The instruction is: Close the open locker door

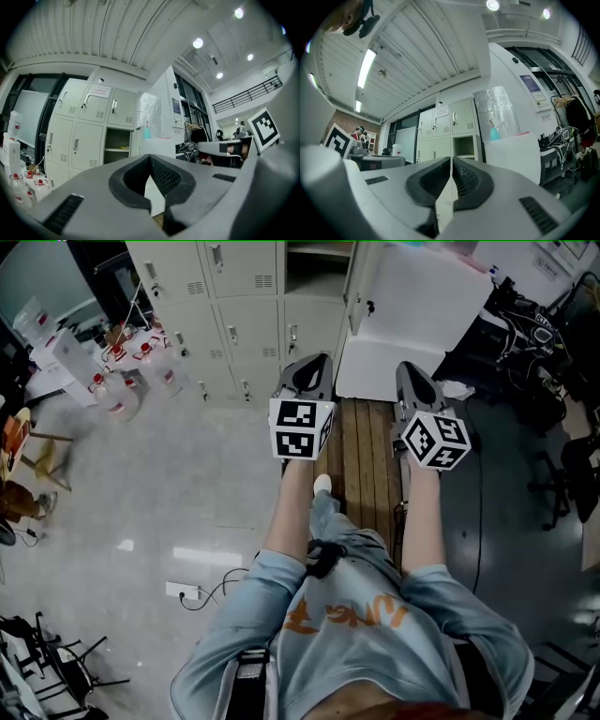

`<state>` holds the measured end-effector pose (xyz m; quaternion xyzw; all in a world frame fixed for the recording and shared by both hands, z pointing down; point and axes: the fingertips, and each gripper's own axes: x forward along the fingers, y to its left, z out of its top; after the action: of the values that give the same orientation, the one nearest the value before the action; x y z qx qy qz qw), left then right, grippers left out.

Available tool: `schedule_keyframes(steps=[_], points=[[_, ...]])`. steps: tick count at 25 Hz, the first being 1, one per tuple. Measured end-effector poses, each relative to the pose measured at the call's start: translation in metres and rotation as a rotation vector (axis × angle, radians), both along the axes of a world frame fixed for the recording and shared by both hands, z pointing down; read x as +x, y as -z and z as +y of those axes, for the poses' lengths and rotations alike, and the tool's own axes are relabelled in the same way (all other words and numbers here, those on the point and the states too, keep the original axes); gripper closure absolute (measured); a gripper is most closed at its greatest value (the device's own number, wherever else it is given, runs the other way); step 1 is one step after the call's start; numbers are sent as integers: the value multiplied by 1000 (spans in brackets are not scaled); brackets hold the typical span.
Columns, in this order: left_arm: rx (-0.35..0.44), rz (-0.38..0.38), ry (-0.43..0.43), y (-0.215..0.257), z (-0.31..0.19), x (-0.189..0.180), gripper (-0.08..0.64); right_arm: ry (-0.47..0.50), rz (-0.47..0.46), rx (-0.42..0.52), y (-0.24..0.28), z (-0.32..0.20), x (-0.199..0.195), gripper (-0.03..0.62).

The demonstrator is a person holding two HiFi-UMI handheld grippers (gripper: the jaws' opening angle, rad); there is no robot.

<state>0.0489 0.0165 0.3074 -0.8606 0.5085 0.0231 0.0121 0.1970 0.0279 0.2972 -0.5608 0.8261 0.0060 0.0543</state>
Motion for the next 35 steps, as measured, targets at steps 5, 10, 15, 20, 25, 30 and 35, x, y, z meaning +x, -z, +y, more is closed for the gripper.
schedule_keyframes(steps=[5,10,15,20,25,30,35], points=[[-29,-4,-30,-16,-44,22,541,-17,-26,-35,-18,-48,21,561],[-63,-5,-40,-24,-99,29,541,42,-46,-43,-20,-111,9,560],[-104,-5,-29,-32,-161,26,541,65,-42,-79,-28,-176,6,560],[-122,-7,-24,-38,-223,36,541,83,-49,-74,-27,-241,17,560],[-125,-25,-35,-38,-275,48,541,121,-64,-45,-18,-293,24,558],[-125,-31,-26,-33,-318,55,541,187,-57,-29,-11,-334,24,547],[-145,-56,-29,-40,-351,60,541,260,-77,-50,-21,-365,21,451]])
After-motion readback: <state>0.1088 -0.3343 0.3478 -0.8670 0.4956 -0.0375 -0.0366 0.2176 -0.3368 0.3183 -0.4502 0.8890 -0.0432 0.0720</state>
